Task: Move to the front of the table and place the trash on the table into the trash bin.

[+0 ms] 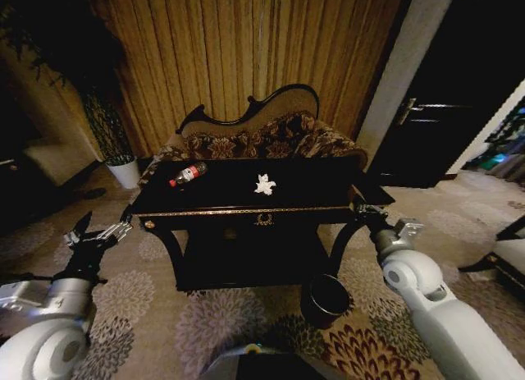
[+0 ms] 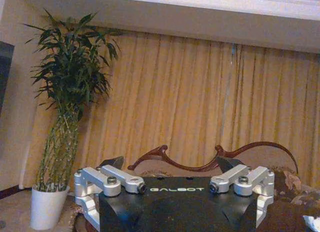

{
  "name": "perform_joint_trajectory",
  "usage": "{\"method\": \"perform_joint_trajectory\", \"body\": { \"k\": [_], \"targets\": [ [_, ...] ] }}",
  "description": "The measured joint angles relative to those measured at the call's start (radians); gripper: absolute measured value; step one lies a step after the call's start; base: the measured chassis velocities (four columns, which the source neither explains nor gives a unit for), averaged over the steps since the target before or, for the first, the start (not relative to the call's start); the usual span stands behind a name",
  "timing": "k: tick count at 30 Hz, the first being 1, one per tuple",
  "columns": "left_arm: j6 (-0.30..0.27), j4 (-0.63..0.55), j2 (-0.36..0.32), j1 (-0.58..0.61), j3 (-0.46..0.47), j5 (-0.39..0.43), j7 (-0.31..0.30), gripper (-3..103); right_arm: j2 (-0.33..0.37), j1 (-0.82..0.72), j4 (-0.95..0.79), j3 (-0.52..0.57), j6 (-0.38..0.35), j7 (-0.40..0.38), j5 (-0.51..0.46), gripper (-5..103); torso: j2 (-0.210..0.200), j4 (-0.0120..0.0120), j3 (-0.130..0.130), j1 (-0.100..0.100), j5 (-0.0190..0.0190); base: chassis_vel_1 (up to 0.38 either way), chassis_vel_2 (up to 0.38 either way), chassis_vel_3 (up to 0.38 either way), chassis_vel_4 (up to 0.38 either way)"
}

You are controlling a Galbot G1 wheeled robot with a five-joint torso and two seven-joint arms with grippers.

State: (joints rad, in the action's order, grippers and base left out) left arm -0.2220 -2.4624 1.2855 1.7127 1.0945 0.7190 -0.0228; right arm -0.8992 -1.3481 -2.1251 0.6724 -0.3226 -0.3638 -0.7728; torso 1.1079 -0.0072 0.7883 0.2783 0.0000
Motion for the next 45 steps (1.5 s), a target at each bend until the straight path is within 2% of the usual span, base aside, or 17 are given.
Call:
{"method": "perform_joint_trajectory", "body": {
  "k": [7, 11, 16, 20, 23, 32, 38, 39, 43, 44, 45],
  "targets": [
    [0.000, -0.006, 0.001, 0.000, -0.003, -0.001, 0.000, 100, -0.006, -0.003, 0.010, -0.002, 0.007, 0.001, 0.012, 0, 0.000, 0.0000, 0.000, 0.000, 0.0000, 0.106, -0.114, -0.116, 0.120],
    [0.000, -0.006, 0.003, -0.001, -0.008, -0.002, 0.000, 100, -0.022, -0.008, 0.042, -0.016, 0.038, 0.018, 0.052, 0, 0.000, -0.0001, 0.000, 0.000, -0.0002, 0.123, -0.129, -0.127, 0.110],
    [0.000, -0.005, 0.003, -0.001, -0.008, -0.002, -0.001, 100, -0.066, -0.017, 0.118, -0.034, 0.049, 0.084, 0.090, 0, 0.001, 0.0001, 0.000, 0.000, -0.0001, 0.056, -0.034, -0.034, 0.040],
    [0.000, -0.004, 0.001, -0.001, -0.008, -0.002, -0.001, 100, -0.086, -0.004, 0.179, -0.050, 0.052, 0.099, 0.098, 0, 0.000, 0.0000, 0.000, 0.000, 0.0000, 0.000, 0.000, 0.000, 0.000],
    [0.000, -0.002, 0.001, -0.003, -0.011, -0.002, -0.001, 100, -0.116, 0.039, 0.319, -0.087, 0.053, 0.114, 0.092, 0, 0.000, 0.0003, 0.000, 0.001, 0.0000, 0.000, 0.000, 0.000, 0.000],
    [0.001, 0.001, 0.008, -0.003, -0.015, -0.003, -0.001, 100, -0.155, 0.109, 0.520, -0.143, 0.039, 0.130, 0.117, 0, 0.000, 0.0000, 0.000, 0.000, 0.0001, 0.000, 0.000, 0.000, 0.000],
    [0.002, 0.003, 0.020, 0.000, -0.022, -0.006, 0.001, 100, -0.201, 0.225, 0.769, -0.178, 0.031, 0.131, 0.181, 0, 0.000, -0.0003, 0.000, 0.000, 0.0002, 0.000, 0.000, 0.000, 0.000],
    [0.002, 0.003, 0.020, 0.000, -0.022, -0.006, 0.001, 100, -0.201, 0.225, 0.769, -0.178, 0.031, 0.131, 0.181, 0, 0.000, -0.0003, 0.000, 0.000, 0.0002, 0.000, 0.000, 0.000, 0.000],
    [0.004, 0.004, 0.022, 0.003, -0.021, -0.006, 0.002, 100, -0.247, 0.299, 0.915, -0.179, 0.043, 0.139, 0.228, 0, 0.000, 0.0000, 0.000, 0.000, 0.0001, 0.000, 0.000, 0.000, 0.000],
    [0.007, 0.005, 0.022, 0.007, -0.016, -0.006, 0.003, 100, -0.277, 0.335, 0.998, -0.176, 0.056, 0.142, 0.271, 0, 0.000, 0.0001, 0.000, 0.000, -0.0002, 0.000, 0.000, 0.000, 0.000],
    [0.007, 0.005, 0.022, 0.007, -0.016, -0.006, 0.003, 100, -0.277, 0.335, 0.998, -0.176, 0.056, 0.142, 0.271, 0, 0.000, 0.0001, 0.000, 0.000, -0.0002, 0.000, 0.000, 0.000, 0.000]
  ]
}}
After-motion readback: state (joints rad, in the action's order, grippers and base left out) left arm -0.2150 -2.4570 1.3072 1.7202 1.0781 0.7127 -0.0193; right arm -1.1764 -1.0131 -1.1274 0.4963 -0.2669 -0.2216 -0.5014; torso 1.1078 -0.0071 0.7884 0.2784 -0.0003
